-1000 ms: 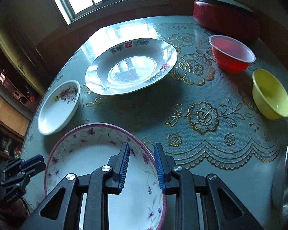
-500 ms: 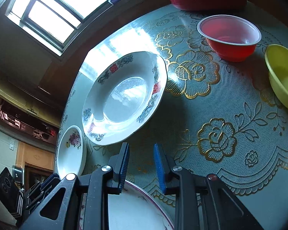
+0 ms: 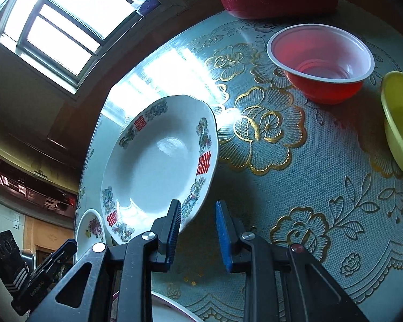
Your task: Organize plates and bowls
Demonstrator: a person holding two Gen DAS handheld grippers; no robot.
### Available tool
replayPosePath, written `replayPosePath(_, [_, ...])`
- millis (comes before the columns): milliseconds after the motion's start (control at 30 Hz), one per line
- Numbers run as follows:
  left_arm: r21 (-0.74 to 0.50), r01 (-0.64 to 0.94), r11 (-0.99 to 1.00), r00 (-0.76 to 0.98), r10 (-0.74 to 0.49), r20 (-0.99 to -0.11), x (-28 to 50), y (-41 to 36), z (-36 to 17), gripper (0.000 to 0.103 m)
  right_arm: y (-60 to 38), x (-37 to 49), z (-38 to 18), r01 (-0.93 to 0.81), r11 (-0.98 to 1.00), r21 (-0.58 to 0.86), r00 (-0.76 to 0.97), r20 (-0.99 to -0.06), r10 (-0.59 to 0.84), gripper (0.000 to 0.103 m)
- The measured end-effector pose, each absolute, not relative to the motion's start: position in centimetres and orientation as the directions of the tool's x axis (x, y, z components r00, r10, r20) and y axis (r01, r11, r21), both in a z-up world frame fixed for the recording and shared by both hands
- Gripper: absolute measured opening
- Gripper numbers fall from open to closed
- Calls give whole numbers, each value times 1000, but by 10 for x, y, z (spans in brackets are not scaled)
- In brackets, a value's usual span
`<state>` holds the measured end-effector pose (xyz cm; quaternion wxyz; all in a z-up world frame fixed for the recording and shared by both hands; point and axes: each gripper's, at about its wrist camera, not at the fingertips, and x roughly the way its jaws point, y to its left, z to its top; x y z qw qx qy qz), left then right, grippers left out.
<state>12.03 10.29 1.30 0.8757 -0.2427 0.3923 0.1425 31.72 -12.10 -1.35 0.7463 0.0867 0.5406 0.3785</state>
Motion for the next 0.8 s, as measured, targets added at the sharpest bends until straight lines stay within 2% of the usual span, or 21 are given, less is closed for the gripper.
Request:
replayPosePath(300, [-341, -449, 825, 625, 17, -781, 187, 140, 2, 17, -108, 331, -22, -463, 696, 548, 122, -739, 663, 26])
replayPosePath(400, [-357, -445, 821, 610, -14, -792, 207, 151, -6, 22, -101, 332, -24, -476, 698, 536, 120, -746, 655, 25])
replayPosePath(500, [-385, -433, 815, 599, -59, -799, 225, 156, -15, 32, -97, 332, -24, -496, 697, 517, 122, -754, 646, 24])
replayPosePath(633, [-356, -415, 837, 577, -60, -814, 243, 154, -21, 34, -94, 335, -27, -506, 692, 515, 111, -756, 645, 24])
replayPosePath(800, [-351, -395, 849, 558, -81, -826, 260, 161, -30, 32, -87, 337, -31, -515, 688, 511, 103, -760, 642, 23])
